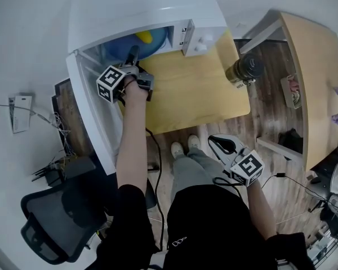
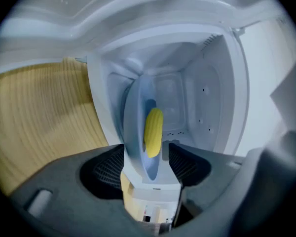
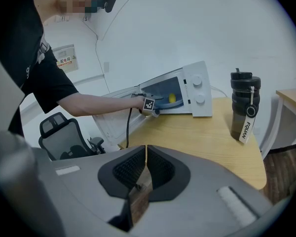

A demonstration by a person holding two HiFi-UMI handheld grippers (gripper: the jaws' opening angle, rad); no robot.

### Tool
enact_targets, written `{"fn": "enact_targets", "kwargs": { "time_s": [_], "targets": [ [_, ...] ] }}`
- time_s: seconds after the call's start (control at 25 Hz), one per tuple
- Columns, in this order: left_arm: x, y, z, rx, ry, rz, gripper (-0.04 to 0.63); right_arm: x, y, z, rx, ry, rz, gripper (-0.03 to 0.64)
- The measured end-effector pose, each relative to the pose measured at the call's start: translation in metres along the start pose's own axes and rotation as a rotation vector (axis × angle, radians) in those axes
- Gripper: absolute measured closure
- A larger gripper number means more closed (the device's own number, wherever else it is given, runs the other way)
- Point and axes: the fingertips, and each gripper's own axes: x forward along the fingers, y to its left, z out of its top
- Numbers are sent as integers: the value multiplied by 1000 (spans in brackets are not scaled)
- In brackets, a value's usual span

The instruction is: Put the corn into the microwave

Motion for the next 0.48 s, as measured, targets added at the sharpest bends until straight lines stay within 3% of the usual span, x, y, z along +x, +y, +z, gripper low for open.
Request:
{"fn": "enact_targets", "kwargs": {
  "time_s": [0.12,0.28,0.48],
  "targets": [
    [-15,1,-16,57,40,52,307,-1,8,-1,-16,0,13,598],
    [-36,-11,-43,53,97,10,309,-3,19,0,-33,-16,23,601],
    [-71,-36,-92,140,213,-54,437,-8,31,0,-50,-33,27,604]
  ]
}}
